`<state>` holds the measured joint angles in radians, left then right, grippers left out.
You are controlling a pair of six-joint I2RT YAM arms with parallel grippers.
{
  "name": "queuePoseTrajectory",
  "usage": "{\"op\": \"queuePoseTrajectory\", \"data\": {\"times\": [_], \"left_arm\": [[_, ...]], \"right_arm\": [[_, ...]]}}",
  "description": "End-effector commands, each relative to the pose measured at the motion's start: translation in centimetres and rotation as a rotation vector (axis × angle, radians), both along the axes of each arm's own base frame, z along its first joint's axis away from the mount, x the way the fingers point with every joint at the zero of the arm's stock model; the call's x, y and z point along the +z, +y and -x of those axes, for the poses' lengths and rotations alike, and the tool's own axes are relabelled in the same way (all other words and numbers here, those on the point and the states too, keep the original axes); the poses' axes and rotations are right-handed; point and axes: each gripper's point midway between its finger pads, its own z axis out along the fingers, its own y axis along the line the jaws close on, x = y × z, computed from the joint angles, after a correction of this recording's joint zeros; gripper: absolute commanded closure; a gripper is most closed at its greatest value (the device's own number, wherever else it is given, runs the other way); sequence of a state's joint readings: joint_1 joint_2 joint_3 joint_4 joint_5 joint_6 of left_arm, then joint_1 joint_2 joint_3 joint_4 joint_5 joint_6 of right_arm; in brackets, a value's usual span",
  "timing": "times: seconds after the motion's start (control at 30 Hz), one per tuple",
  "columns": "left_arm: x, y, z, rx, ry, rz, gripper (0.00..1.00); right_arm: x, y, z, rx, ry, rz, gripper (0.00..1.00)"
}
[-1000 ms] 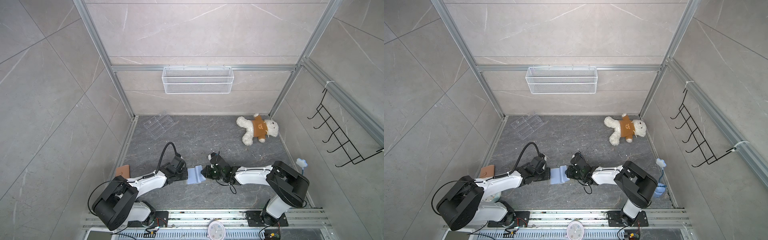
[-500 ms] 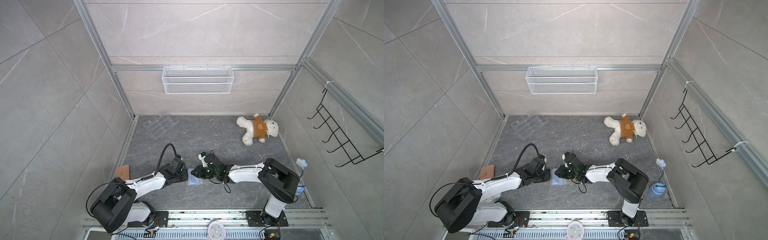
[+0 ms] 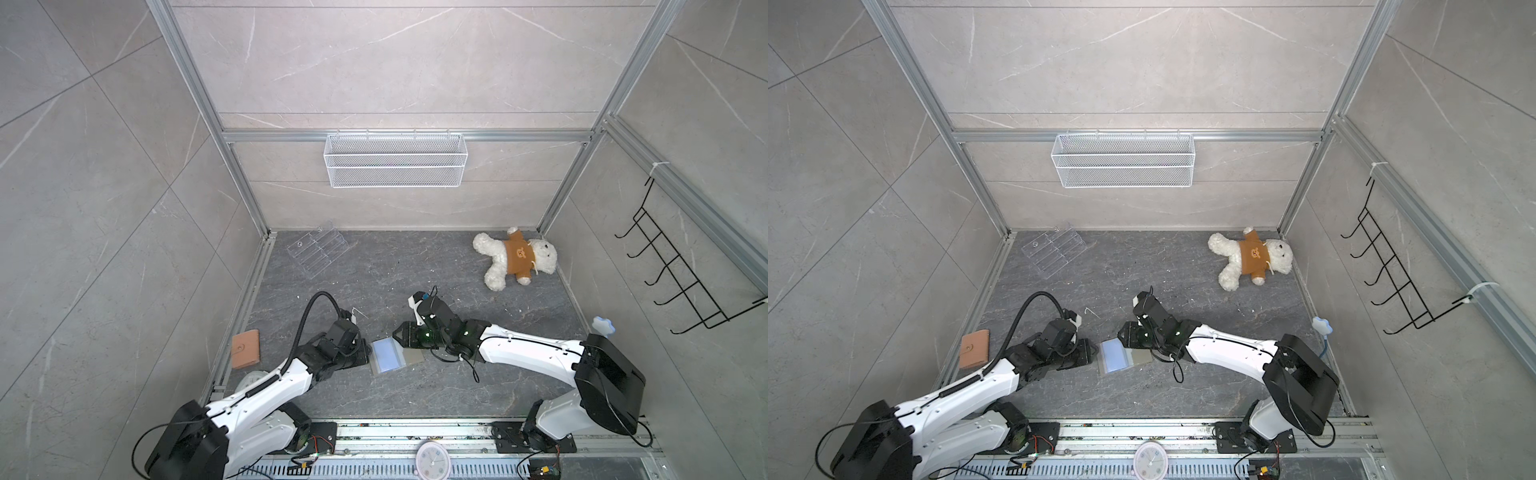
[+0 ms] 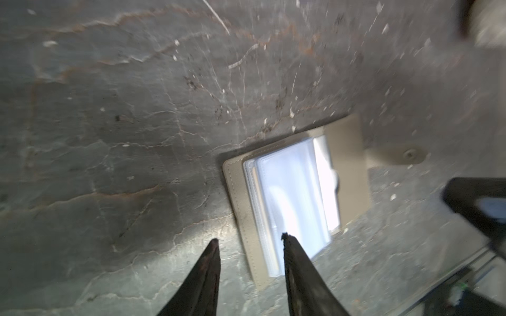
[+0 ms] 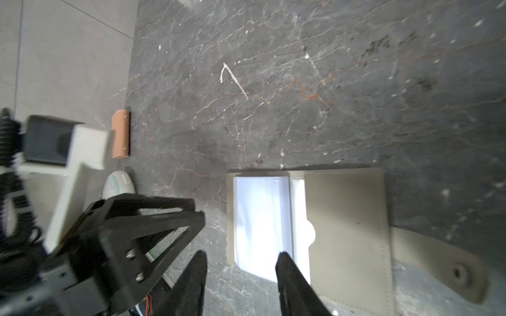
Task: Take the credit cards out of the card holder
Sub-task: Flip over the card slot on the card holder, then pick up the card holder from the center of the table.
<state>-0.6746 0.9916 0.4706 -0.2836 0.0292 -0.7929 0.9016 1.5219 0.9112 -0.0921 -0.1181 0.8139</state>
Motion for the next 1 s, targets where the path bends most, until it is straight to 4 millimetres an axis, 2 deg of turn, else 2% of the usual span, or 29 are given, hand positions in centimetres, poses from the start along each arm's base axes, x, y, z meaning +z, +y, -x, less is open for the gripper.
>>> {"op": "queuePoseTrajectory", "data": {"times": [0.0, 0.13, 0.33, 0.57, 0.7, 0.83, 0.97], "left_arm": [[0.5, -0.1, 0.9, 0.057, 0.024, 0.101, 0.45], [-0.8, -1.1, 2.0, 0.086, 0.087, 0.238, 0.39], [-3.8, -1.6, 3.3, 0.138, 0.193, 0.331, 0.36], [-4.7, -2.2, 3.3, 0.158, 0.211, 0.404, 0.37], [-4.7, -2.5, 2.7, 0.163, 0.181, 0.435, 0.39], [-3.2, -3.0, 1.7, 0.157, 0.103, 0.509, 0.44], [-1.4, -3.2, 0.9, 0.143, 0.022, 0.555, 0.59]], "right_arm": [[-3.3, -1.8, 0.2, 0.054, 0.013, 0.194, 0.64], [-4.6, -0.7, -0.1, 0.094, 0.024, 0.207, 0.74], [-6.9, -1.1, 0.0, 0.088, 0.050, 0.237, 0.79], [-9.9, -1.8, 0.8, 0.080, 0.113, 0.263, 0.83], [-11.3, -2.4, 1.2, 0.054, 0.141, 0.265, 0.85], [-12.1, -3.1, 1.6, 0.037, 0.157, 0.265, 0.86], [-12.8, -3.2, 1.7, 0.030, 0.172, 0.257, 0.86]]}}
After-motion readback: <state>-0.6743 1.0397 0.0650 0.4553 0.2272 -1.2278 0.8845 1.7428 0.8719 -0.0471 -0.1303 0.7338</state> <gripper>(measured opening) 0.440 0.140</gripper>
